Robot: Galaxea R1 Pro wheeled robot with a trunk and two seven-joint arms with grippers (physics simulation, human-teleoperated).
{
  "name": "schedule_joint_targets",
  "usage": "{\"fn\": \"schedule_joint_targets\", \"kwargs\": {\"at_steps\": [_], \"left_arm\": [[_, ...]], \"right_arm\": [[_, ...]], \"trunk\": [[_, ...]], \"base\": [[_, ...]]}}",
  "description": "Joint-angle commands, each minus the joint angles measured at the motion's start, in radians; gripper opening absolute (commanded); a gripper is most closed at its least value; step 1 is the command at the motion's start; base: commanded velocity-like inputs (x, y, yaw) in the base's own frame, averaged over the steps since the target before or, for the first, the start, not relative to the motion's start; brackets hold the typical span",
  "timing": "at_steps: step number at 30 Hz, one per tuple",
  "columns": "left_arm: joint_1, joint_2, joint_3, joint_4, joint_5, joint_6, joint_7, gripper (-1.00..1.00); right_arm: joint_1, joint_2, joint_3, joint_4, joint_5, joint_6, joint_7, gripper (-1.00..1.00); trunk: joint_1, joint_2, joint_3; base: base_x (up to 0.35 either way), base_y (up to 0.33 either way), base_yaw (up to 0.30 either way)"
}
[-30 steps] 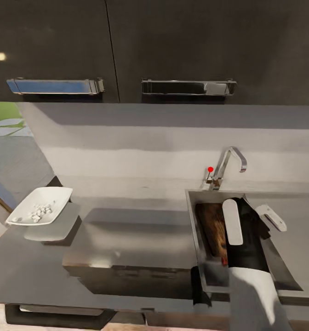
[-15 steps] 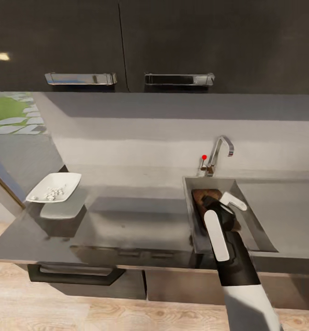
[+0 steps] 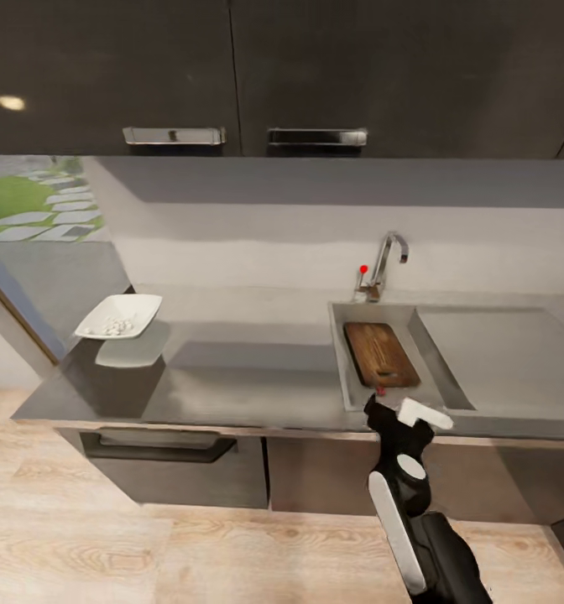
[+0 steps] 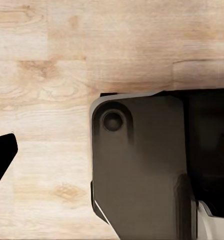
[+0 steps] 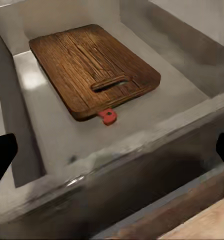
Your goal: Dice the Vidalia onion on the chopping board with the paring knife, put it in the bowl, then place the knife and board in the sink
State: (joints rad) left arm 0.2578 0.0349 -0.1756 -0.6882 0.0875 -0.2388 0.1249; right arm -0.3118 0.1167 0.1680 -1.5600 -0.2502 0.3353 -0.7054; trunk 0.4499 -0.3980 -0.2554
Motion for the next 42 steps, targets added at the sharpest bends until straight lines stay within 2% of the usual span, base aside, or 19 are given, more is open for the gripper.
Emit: {"fn": "schedule_joint_targets", "kwargs": {"at_steps": [1, 5, 6, 9, 10, 12, 13, 16, 19, 21, 23, 31, 39, 42], "left_arm": [[0.0, 0.002, -0.008, -0.001, 0.009, -0.002, 0.009, 1.0], [0.0, 0.002, -0.008, -0.001, 0.009, -0.002, 0.009, 1.0], [0.0, 0.002, -0.008, -0.002, 0.009, -0.002, 0.009, 1.0], [0.0, 0.002, -0.008, -0.003, 0.009, -0.002, 0.009, 1.0], [0.0, 0.002, -0.008, -0.003, 0.009, -0.002, 0.009, 1.0], [0.0, 0.002, -0.008, -0.003, 0.009, -0.002, 0.009, 1.0], [0.0, 0.002, -0.008, -0.004, 0.009, -0.002, 0.009, 1.0], [0.0, 0.002, -0.008, -0.003, 0.009, -0.002, 0.009, 1.0], [0.0, 0.002, -0.008, -0.003, 0.009, -0.002, 0.009, 1.0], [0.0, 0.002, -0.008, -0.004, 0.009, -0.002, 0.009, 1.0], [0.0, 0.002, -0.008, -0.004, 0.009, -0.002, 0.009, 1.0], [0.0, 0.002, -0.008, -0.004, 0.009, -0.002, 0.009, 1.0], [0.0, 0.002, -0.008, -0.004, 0.009, -0.002, 0.009, 1.0], [0.0, 0.002, -0.008, -0.005, 0.009, -0.002, 0.009, 1.0]], "right_arm": [[0.027, 0.0, 0.004, -0.003, 0.021, -0.026, 0.0, 1.0], [0.12, -0.001, 0.008, -0.003, 0.057, -0.097, 0.04, 1.0], [0.169, -0.006, 0.008, -0.001, 0.061, -0.131, 0.079, 1.0], [0.235, -0.039, 0.008, 0.017, 0.064, -0.191, 0.136, 1.0], [0.274, -0.063, 0.009, 0.07, 0.065, -0.232, 0.18, 1.0], [0.294, -0.078, 0.009, 0.176, 0.065, -0.289, 0.252, 1.0], [0.302, -0.083, 0.009, 0.313, 0.065, -0.356, 0.35, 1.0], [0.306, -0.086, 0.008, 0.54, 0.066, -0.47, 0.499, 1.0], [0.307, -0.084, 0.008, 0.772, 0.067, -0.586, 0.576, 1.0], [0.307, -0.083, 0.006, 0.892, 0.068, -0.644, 0.588, 1.0], [0.31, -0.084, 0.004, 0.973, 0.068, -0.682, 0.593, 1.0], [0.31, -0.084, 0.0, 0.984, 0.061, -0.691, 0.593, 1.0], [0.31, -0.089, -0.001, 1.005, 0.063, -0.69, 0.591, 1.0], [0.31, -0.104, -0.002, 1.117, 0.062, -0.691, 0.59, 1.0]], "trunk": [[0.0, -0.002, -0.002], [0.0, -0.002, -0.002], [0.0, -0.002, -0.002], [0.0, -0.002, -0.002], [0.0, -0.002, -0.002], [0.0, -0.002, -0.002], [0.0, -0.002, -0.002], [0.0, -0.002, -0.002], [0.0, -0.002, -0.002], [0.0, -0.002, -0.002], [0.0, -0.002, -0.002], [0.0, -0.002, -0.001], [0.0, -0.002, 0.009], [0.0, -0.002, 0.014]], "base": [[-0.333, 0.0, 0.0], [-0.333, 0.0, 0.0], [-0.333, 0.0, 0.0], [-0.331, 0.0, 0.0], [-0.313, 0.0, 0.0], [-0.206, 0.0, 0.0], [-0.067, 0.0, 0.0], [-0.028, 0.0, 0.0], [-0.005, 0.0, 0.0], [-0.001, 0.0, 0.0], [0.0, 0.0, 0.0], [0.0, 0.0, -0.002], [0.0, 0.0, -0.068], [0.0, 0.0, -0.082]]}}
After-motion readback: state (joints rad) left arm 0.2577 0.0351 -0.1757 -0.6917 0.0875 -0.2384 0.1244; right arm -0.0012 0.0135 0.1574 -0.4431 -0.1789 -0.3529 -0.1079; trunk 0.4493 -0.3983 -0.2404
